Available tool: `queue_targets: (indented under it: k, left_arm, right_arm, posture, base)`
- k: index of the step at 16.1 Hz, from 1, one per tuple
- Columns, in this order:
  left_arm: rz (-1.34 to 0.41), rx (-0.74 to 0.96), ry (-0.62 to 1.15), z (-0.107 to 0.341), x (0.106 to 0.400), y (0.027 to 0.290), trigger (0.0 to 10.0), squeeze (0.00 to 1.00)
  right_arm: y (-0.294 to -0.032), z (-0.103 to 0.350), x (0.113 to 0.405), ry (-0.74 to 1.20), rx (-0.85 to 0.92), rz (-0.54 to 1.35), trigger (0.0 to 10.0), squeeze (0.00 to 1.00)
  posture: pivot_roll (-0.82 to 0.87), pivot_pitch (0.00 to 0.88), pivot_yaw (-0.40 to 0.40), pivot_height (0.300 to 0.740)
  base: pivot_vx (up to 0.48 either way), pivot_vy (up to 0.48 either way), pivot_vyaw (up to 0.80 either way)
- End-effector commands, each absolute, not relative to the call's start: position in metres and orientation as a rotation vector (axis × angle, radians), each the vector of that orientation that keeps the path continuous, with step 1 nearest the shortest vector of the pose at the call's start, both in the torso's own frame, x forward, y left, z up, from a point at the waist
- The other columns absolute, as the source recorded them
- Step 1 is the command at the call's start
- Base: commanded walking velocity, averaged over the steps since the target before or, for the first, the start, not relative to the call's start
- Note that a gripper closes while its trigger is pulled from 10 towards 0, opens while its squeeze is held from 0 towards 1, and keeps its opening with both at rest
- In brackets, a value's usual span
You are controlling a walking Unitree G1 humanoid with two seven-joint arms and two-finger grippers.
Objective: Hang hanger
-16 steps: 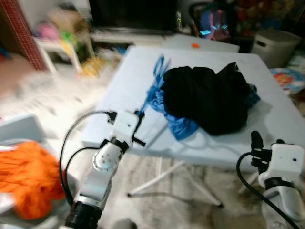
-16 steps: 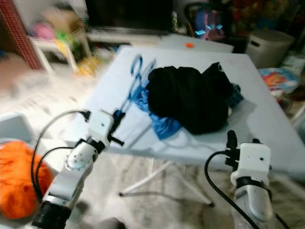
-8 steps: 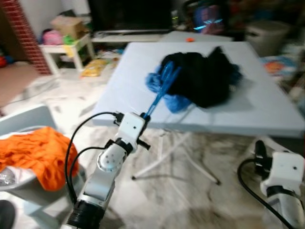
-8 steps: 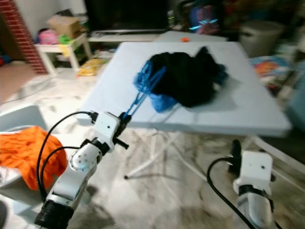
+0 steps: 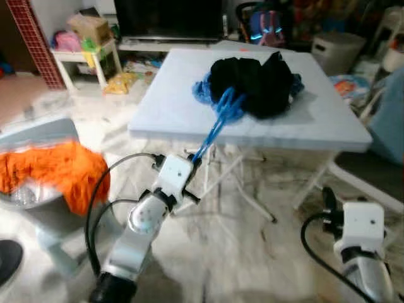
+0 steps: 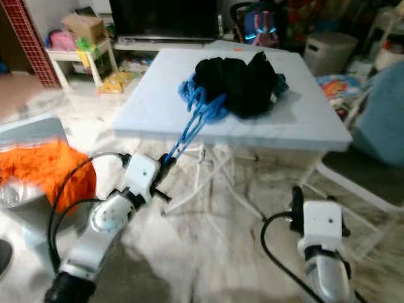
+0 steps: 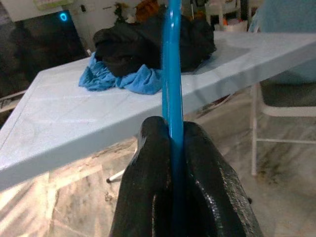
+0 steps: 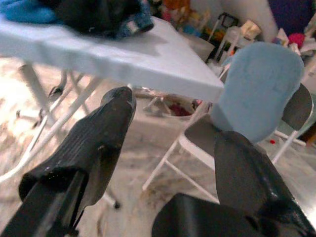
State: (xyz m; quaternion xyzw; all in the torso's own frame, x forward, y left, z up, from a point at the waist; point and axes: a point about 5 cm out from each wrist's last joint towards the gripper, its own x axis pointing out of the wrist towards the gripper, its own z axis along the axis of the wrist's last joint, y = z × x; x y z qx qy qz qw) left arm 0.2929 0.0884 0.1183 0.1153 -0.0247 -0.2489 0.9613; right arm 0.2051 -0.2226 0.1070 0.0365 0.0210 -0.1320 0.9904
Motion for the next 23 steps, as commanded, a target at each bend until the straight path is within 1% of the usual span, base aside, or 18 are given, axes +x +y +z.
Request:
queue_targets:
  k: [1, 3, 9, 11, 13, 14, 15, 17, 18, 21, 22, 23]
  left_arm:
    - [-0.507, 0.249, -0.063, 0.123, 0.294, 0.091, 10.0, 0.0]
    - [-0.509, 0.253, -0.061, 0.123, 0.293, 0.091, 10.0, 0.0]
    - [-0.591, 0.242, -0.024, 0.12, 0.297, 0.085, 10.0, 0.0]
    - [-0.745, 0.262, 0.076, 0.109, 0.295, 0.083, 10.0, 0.0]
    - [-0.908, 0.267, 0.131, 0.102, 0.287, 0.08, 10.0, 0.0]
    - [-1.017, 0.328, 0.153, 0.097, 0.281, 0.078, 10.0, 0.0]
    - [-1.101, 0.337, 0.161, 0.096, 0.276, 0.076, 10.0, 0.0]
    - [-1.226, 0.382, 0.175, 0.093, 0.265, 0.077, 10.0, 0.0]
    - [-1.297, 0.372, 0.203, 0.091, 0.258, 0.08, 10.0, 0.0]
    - [-1.377, 0.341, 0.167, 0.098, 0.255, 0.08, 10.0, 0.0]
    - [-1.397, 0.344, 0.152, 0.1, 0.254, 0.08, 10.0, 0.0]
    - [-1.418, 0.339, 0.142, 0.102, 0.254, 0.08, 10.0, 0.0]
  right_arm:
    - [-0.224, 0.111, 0.205, 0.034, 0.062, -0.265, 10.0, 0.0]
    - [-0.226, 0.11, 0.204, 0.043, 0.047, -0.259, 10.0, 0.0]
    - [-0.225, 0.112, 0.207, 0.054, 0.019, -0.224, 10.0, 0.0]
    - [-0.222, 0.114, 0.206, 0.064, -0.047, -0.145, 10.0, 0.0]
    - [-0.223, 0.116, 0.204, 0.079, -0.139, -0.052, 10.0, 0.0]
    - [-0.226, 0.117, 0.201, 0.096, -0.165, 0.014, 10.0, 0.0]
    - [-0.23, 0.119, 0.197, 0.121, -0.264, 0.11, 10.0, 0.0]
    - [-0.238, 0.123, 0.192, 0.164, -0.355, 0.226, 10.0, 0.0]
    - [-0.243, 0.128, 0.19, 0.195, -0.46, 0.345, 10.0, 0.0]
    - [-0.248, 0.13, 0.185, 0.268, -0.575, 0.522, 10.0, 0.0]
    - [-0.248, 0.129, 0.185, 0.282, -0.587, 0.555, 10.0, 0.06]
    - [-0.248, 0.129, 0.186, 0.285, -0.628, 0.588, 10.0, 1.0]
  posture:
    - [0.04, 0.0, -0.041, 0.74]
    - [0.05, 0.0, -0.049, 0.74]
    - [0.04, 0.0, -0.064, 0.74]
    - [0.03, 0.0, -0.067, 0.74]
    - [0.02, 0.0, -0.066, 0.74]
    - [0.02, 0.0, -0.066, 0.74]
    - [0.02, 0.0, -0.071, 0.74]
    - [0.01, 0.0, -0.077, 0.74]
    - [0.01, 0.0, -0.078, 0.74]
    - [0.01, 0.0, -0.077, 0.74]
    - [0.01, 0.0, -0.073, 0.74]
    - [0.01, 0.0, -0.071, 0.74]
  base:
    - [-0.307, 0.0, 0.0]
    - [-0.307, 0.0, 0.0]
    - [0.0, 0.0, 0.0]
    - [0.0, 0.0, 0.0]
    - [0.0, 0.0, 0.0]
    - [0.0, 0.0, 0.0]
    - [0.0, 0.0, 0.0]
    - [0.0, 0.0, 0.0]
    - [0.0, 0.0, 0.0]
    - [0.0, 0.0, 0.0]
    - [0.0, 0.0, 0.0]
    - [0.0, 0.0, 0.0]
